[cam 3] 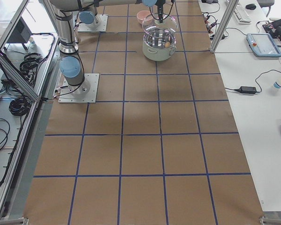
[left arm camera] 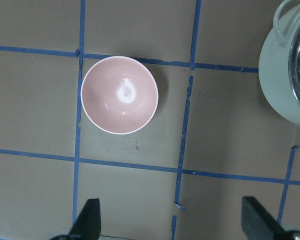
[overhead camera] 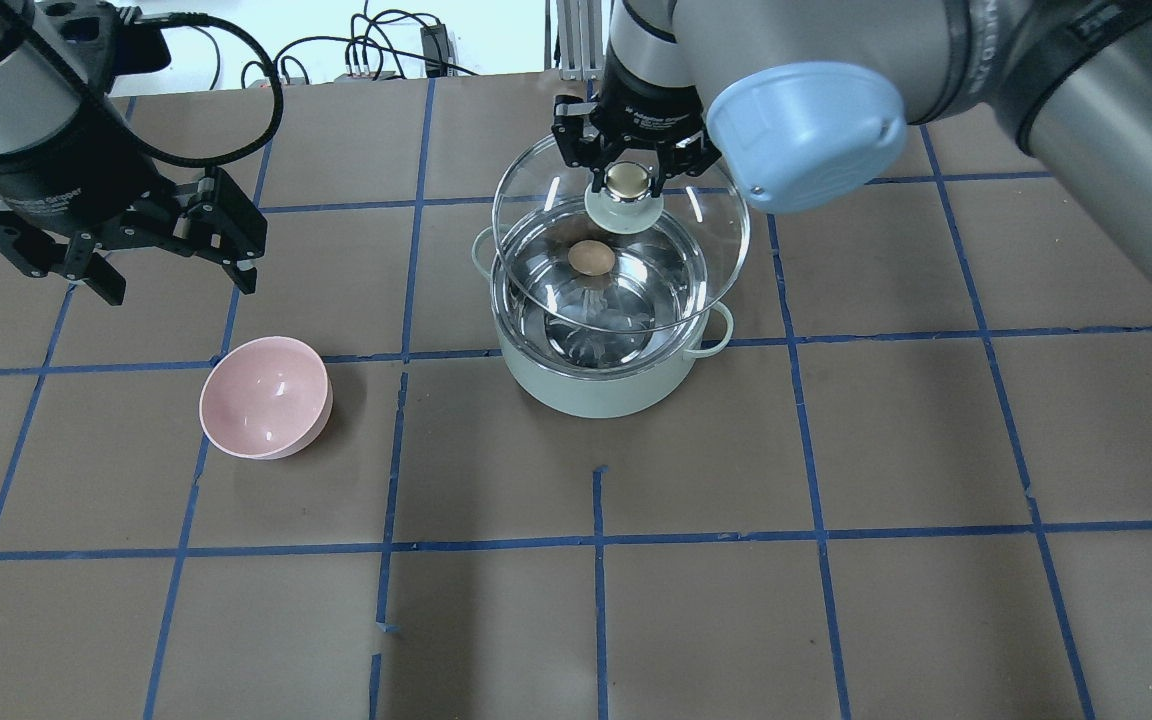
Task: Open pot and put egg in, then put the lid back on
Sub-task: 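Withdraw the left gripper while the right gripper carries the lid back over the pot, then lower the glass lid onto the pot with the right gripper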
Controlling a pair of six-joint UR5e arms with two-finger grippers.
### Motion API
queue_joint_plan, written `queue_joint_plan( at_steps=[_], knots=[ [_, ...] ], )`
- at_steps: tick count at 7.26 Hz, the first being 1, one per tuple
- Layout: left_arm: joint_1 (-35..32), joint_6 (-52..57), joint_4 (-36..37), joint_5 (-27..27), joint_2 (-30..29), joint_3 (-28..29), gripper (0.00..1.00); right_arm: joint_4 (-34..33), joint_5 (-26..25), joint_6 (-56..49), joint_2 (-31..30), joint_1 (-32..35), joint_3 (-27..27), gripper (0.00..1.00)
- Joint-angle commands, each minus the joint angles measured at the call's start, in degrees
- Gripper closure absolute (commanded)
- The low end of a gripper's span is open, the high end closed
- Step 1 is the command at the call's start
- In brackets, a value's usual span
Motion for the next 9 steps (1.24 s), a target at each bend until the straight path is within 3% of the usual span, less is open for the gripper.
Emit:
queue_joint_plan(
  at_steps=[1, 3, 6, 9],
  knots=[
    [0.15, 0.23, -0.18, 0.16, -4.16, 4.98, 0.0, -2.29, 0.24, -1.78, 1.59, 1.09, 1.74, 0.62],
    [-0.64, 1.8, -0.45, 0.34, -4.63, 4.94, 0.0, -6.39, 0.42, -2.76, 3.6, 1.09, 2.63, 0.62],
    [-2.21, 2.25, 4.28, -1.23, -5.76, 4.32, 0.0, -6.69, 0.42, -3.11, 5.28, 1.09, 2.72, 0.61],
    [-2.67, 1.99, 4.3, -1.15, -5.42, 3.0, 0.0, -8.08, 0.42, -4.78, 5.89, 1.0, 3.86, 0.61]
  ],
)
